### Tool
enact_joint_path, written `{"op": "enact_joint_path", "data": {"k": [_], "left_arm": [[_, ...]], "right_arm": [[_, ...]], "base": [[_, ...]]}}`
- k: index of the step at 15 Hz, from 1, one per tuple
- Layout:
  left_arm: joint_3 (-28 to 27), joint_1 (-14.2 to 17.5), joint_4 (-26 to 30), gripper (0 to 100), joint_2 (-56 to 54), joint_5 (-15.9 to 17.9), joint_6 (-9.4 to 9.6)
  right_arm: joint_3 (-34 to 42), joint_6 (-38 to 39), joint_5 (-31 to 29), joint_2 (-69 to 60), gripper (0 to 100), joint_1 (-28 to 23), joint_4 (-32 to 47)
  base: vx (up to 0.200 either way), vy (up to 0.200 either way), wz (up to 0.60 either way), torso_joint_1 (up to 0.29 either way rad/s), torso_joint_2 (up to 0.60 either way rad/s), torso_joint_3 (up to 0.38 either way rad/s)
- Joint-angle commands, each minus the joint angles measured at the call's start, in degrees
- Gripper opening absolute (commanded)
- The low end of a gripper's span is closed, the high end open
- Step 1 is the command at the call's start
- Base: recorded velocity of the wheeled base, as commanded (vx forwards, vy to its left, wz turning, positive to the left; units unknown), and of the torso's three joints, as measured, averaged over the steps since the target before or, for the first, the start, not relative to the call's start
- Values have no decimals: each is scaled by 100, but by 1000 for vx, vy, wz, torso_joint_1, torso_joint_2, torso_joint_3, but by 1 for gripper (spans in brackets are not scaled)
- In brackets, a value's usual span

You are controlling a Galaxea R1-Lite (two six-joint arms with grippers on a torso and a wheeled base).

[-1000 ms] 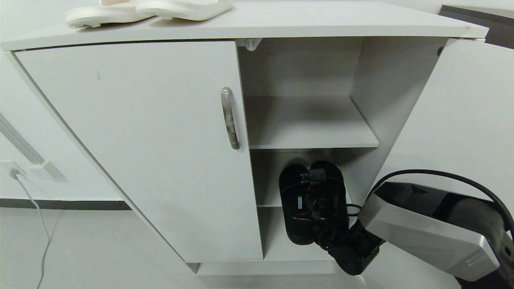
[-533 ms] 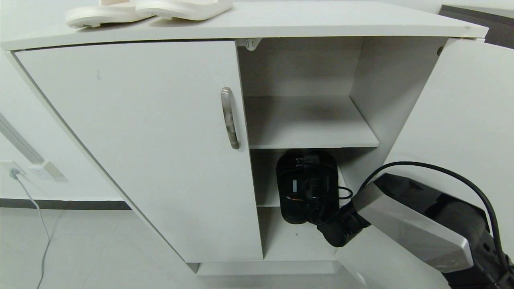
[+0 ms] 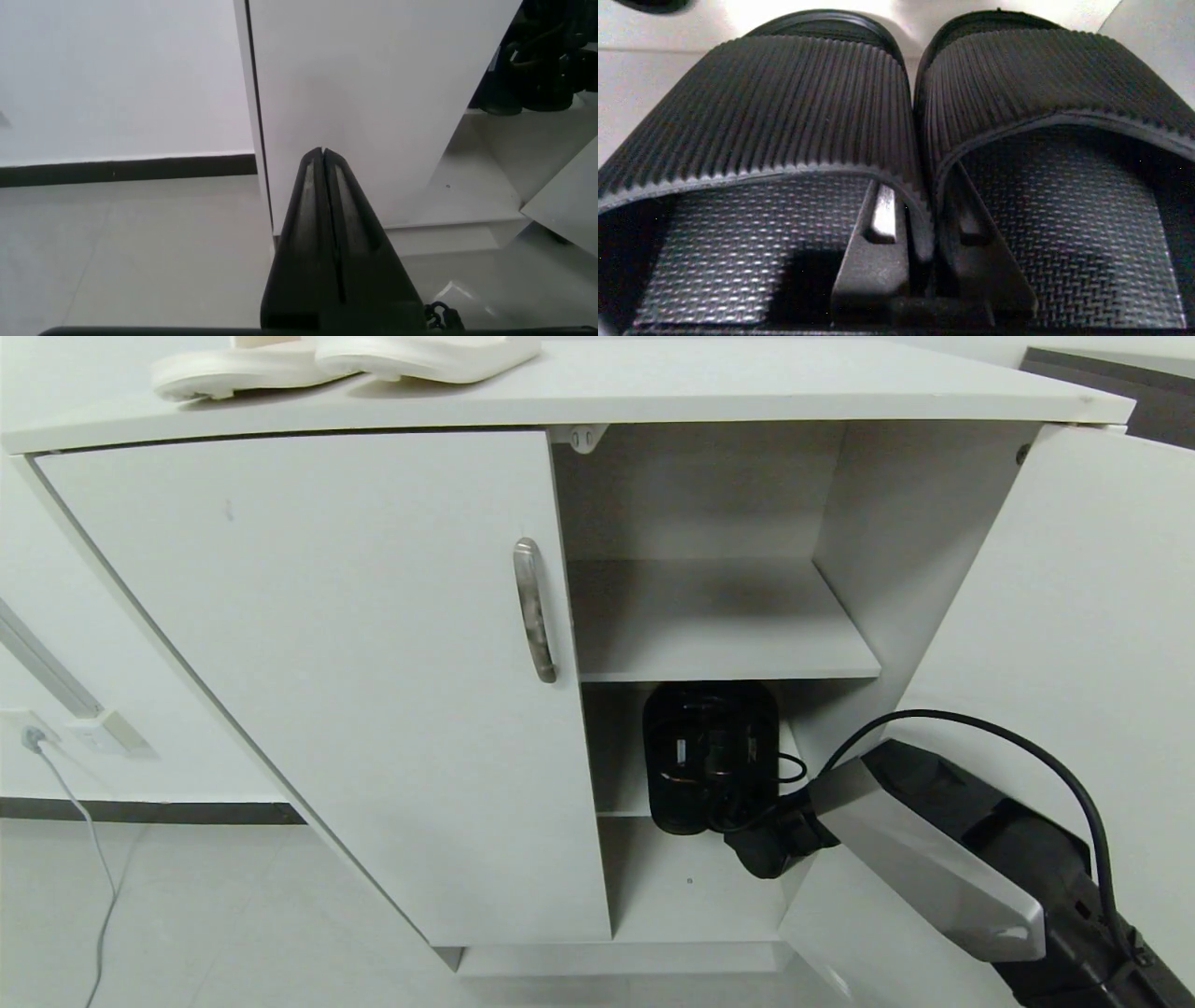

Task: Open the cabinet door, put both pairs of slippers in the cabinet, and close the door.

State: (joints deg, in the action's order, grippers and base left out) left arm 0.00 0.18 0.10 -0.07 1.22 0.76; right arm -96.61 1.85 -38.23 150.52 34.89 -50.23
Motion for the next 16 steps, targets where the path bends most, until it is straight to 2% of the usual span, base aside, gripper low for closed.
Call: {"op": "enact_joint_path", "data": {"k": [1, 6, 7, 9, 12, 16], "left_arm": [[0, -1, -1, 0, 7, 1, 4], [0, -1, -1, 0, 7, 1, -5], [0, -1, -1, 0, 7, 1, -5], [0, -1, -1, 0, 7, 1, -5], [0, -1, -1, 0, 7, 1, -5], [0, -1, -1, 0, 7, 1, -5]], "right_arm": [[-60, -1, 0, 101, 0, -8, -5], [-60, 17, 0, 92, 0, -8, 92], [-42, 61, 0, 92, 100, -8, 101], [63, 78, -9, 22, 100, 18, 83], [608, 149, 0, -269, 100, 106, -40], [1689, 281, -9, -919, 100, 246, -365]], "base": [[0, 0, 0, 0, 0, 0], [0, 0, 0, 0, 0, 0], [0, 0, 0, 0, 0, 0], [0, 0, 0, 0, 0, 0], [0, 0, 0, 0, 0, 0], [0, 0, 0, 0, 0, 0]]}}
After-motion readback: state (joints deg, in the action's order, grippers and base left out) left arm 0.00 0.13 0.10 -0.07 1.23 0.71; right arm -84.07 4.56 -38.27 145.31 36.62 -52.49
